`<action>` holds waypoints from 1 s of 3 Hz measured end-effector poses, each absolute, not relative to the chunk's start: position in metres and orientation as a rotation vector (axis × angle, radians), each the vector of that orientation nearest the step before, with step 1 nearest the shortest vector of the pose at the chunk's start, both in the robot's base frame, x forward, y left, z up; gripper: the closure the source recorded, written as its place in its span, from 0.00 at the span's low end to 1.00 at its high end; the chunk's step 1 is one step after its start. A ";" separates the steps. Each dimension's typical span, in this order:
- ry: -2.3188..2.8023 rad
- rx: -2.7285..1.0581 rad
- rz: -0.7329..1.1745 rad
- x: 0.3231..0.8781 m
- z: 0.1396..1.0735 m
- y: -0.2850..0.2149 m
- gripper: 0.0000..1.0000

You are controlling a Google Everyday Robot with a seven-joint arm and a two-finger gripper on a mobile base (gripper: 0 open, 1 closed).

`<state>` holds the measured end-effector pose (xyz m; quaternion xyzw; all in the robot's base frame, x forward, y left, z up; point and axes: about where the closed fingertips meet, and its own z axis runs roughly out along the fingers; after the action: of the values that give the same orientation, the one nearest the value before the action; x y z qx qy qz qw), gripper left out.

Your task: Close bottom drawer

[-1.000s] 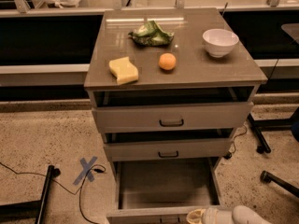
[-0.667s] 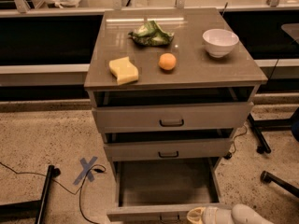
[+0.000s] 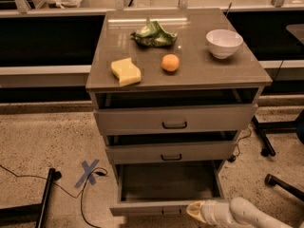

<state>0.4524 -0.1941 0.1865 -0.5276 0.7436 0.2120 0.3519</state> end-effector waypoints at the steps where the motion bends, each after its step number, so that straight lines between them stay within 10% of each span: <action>1: 1.908 -1.366 0.536 0.482 0.187 -0.192 1.00; 3: 1.888 -1.268 0.440 0.577 0.187 -0.209 1.00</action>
Offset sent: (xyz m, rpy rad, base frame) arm 0.1210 -0.0251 -0.0076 0.0115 -0.0790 -0.0852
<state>0.5769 -0.2091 0.1866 -0.5015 0.7467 0.1741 0.4008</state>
